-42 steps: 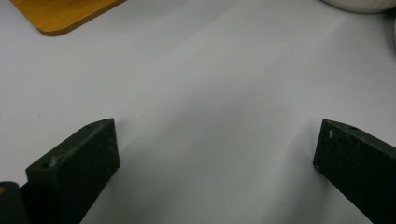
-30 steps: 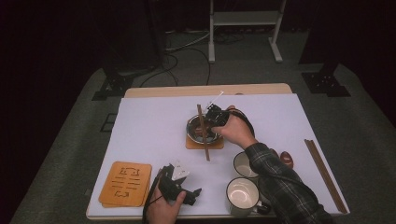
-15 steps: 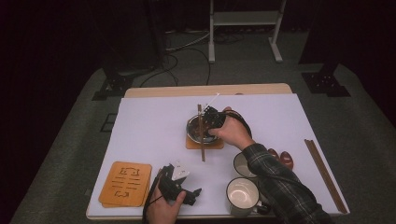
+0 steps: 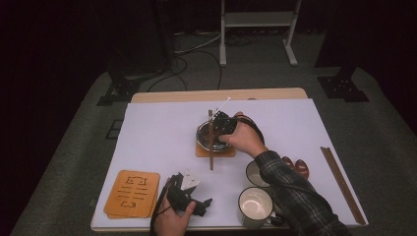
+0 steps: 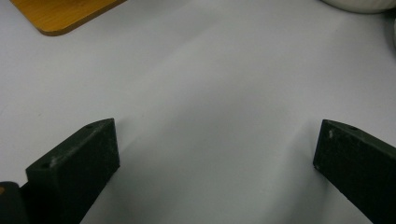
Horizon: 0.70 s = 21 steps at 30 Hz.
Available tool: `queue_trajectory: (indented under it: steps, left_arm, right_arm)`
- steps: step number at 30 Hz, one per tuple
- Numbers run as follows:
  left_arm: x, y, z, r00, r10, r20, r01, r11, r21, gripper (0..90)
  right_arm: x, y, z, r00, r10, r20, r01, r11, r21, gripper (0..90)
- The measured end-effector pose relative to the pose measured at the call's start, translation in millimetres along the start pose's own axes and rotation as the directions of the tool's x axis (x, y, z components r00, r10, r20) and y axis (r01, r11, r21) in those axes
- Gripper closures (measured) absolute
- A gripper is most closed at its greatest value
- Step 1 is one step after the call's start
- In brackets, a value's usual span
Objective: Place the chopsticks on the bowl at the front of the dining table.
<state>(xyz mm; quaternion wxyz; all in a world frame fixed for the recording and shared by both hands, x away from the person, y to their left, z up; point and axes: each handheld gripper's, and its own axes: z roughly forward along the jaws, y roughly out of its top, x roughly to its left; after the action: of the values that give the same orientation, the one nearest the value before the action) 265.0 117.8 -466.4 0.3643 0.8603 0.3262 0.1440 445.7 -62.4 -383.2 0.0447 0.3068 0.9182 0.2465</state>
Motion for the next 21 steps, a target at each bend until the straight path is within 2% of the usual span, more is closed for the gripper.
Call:
queue_trajectory:
  steps: [2,4,11,12,21]
  left_arm:
    - [0.1,0.0,0.0,1.0,0.002,0.0,-0.002,1.0,0.0,0.0]
    - [0.2,0.0,0.0,1.0,0.002,0.0,-0.002,1.0,0.001,0.0]
    - [0.2,0.1,-0.1,1.0,0.002,0.001,-0.002,1.0,0.002,0.0]
    - [0.3,0.1,-0.2,1.0,0.002,0.002,-0.002,1.0,0.003,0.0]
    - [0.3,0.1,-0.2,1.0,0.003,0.0,-0.003,1.0,0.002,0.0]
  right_arm:
    - [-2.0,-0.6,-3.2,1.0,0.009,0.003,-0.009,1.0,-0.01,89.2]
    - [-5.2,-2.2,-7.3,0.9997,0.02,0.011,-0.02,1.0,-0.012,83.8]
    - [-9.4,-5.5,-16.7,0.9993,0.026,0.026,-0.025,0.999,-0.032,75.4]
    - [-10.2,-6.0,-19.6,0.9992,0.027,0.028,-0.026,0.999,-0.037,71.6]
    - [-13.6,-13.5,-35.7,0.9984,0.023,0.052,-0.019,0.998,-0.067,64.1]
